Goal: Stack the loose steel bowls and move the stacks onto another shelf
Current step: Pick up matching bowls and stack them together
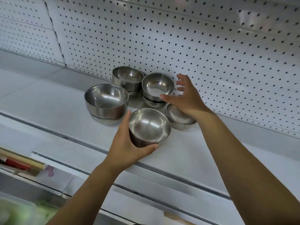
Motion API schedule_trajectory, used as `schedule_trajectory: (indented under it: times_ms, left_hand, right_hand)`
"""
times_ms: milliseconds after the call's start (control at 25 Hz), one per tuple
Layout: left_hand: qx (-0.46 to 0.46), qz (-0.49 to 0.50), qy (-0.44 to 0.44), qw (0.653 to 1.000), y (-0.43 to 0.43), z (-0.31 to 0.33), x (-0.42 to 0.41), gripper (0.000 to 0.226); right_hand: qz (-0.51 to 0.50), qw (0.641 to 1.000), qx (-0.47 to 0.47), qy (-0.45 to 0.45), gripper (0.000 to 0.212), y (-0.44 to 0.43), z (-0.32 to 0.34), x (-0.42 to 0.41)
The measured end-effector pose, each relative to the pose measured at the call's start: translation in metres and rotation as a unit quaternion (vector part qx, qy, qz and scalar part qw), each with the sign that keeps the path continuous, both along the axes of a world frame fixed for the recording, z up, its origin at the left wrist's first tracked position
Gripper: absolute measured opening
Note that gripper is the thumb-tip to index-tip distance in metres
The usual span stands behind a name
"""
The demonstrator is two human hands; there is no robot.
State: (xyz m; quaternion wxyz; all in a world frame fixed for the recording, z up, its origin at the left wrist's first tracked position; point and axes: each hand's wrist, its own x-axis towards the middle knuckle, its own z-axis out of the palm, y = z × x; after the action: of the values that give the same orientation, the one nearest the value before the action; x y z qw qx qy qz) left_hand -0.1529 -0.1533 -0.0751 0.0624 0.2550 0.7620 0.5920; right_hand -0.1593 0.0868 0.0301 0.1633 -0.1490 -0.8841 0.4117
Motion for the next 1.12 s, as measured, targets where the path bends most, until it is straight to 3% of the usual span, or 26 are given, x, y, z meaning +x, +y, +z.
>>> schedule_trajectory:
  times_ms: [160, 320, 440, 680, 880, 1120]
  left_hand:
    - [0.002, 0.037, -0.004, 0.999, 0.002, 0.005, 0.002, 0.126]
    - [-0.004, 0.049, 0.003, 0.999, 0.005, 0.005, 0.002, 0.115]
    - [-0.013, 0.054, 0.004, 0.998, 0.006, 0.004, 0.0, 0.128]
    - [-0.024, 0.065, 0.0, 0.998, 0.006, 0.005, 0.0, 0.132]
    - [-0.022, 0.061, -0.004, 0.998, 0.006, 0.006, 0.001, 0.133]
    - [0.003, 0.023, -0.041, 0.999, 0.001, 0.008, -0.009, 0.129]
  right_hand:
    - [0.048, 0.998, 0.027, -0.031, 0.133, 0.016, -0.017, -0.036]
    - [0.069, 0.996, 0.046, -0.037, 0.143, 0.019, -0.021, -0.055]
    - [0.077, 0.994, 0.059, -0.042, 0.145, 0.023, -0.024, -0.063]
    - [0.091, 0.995, 0.019, -0.034, 0.147, 0.03, -0.035, -0.072]
    - [0.096, 0.994, -0.021, 0.037, 0.124, 0.025, -0.027, -0.051]
    - [0.125, 0.985, -0.091, 0.072, 0.12, 0.0, -0.004, -0.004]
